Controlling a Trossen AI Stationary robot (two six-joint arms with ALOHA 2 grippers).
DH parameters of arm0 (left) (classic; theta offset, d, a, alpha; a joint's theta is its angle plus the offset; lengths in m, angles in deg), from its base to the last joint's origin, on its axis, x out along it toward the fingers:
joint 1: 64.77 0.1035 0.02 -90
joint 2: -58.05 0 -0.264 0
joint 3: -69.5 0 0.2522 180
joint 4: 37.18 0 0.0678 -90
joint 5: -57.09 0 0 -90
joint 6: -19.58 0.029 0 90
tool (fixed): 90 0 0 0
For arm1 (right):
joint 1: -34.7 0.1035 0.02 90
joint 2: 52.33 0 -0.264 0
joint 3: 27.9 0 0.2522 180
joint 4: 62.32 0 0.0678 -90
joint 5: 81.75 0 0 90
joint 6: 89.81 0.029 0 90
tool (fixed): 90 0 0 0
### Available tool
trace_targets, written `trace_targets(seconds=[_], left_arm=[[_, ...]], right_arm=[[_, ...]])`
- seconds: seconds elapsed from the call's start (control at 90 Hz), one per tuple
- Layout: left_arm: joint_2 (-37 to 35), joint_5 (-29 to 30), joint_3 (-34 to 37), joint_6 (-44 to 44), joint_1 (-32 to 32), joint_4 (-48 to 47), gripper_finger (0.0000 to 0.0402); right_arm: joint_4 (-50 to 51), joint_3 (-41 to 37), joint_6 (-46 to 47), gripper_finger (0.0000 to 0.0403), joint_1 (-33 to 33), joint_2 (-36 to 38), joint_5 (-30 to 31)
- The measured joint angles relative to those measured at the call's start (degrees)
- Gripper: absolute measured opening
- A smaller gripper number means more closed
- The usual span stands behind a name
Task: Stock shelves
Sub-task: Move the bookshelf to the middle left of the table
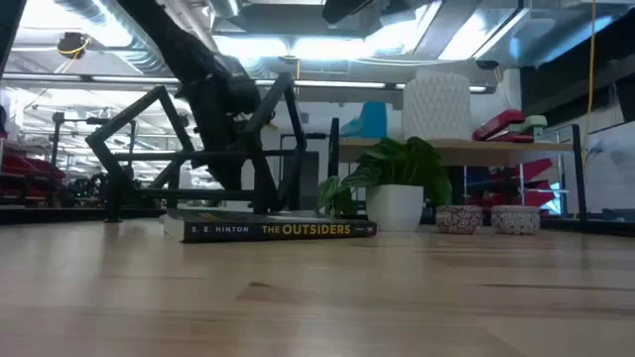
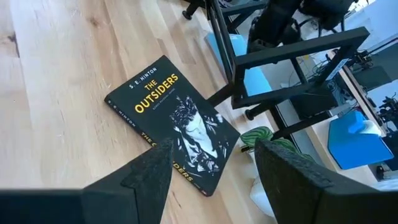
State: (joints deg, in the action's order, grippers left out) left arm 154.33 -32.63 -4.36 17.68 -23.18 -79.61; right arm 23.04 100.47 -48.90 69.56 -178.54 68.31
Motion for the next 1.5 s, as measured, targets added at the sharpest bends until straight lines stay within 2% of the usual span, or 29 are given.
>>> trace_targets(seconds=[0.356,0.567,0.778,1.133,1.5], left_arm=[[0.0,8.7,-0.1,0.7,-5.2,0.4,0.0],[-0.1,12.2,-0.2,-2.1,-8.3,0.2,0.0],[-0.1,21.1,-0.2,-5.4,-12.1,-3.2,0.0],[-1.3,27.1,-0.3,-10.7,-15.8,-10.6,0.0],[-11.5,28.2,-0.3,-12.0,-18.0,-12.5,0.0]], right_arm=[[-0.1,0.0,-0.9,0.0209,0.0,0.0,0.8],[0.0,0.0,-0.9,0.0209,0.0,0.0,1.4],[0.0,0.0,-2.3,0.0209,-0.4,0.0,2.7],[-0.9,0.0,-7.0,0.0209,-3.1,0.0,3.3],[-2.8,0.0,-10.2,0.0209,-4.2,0.0,1.9]])
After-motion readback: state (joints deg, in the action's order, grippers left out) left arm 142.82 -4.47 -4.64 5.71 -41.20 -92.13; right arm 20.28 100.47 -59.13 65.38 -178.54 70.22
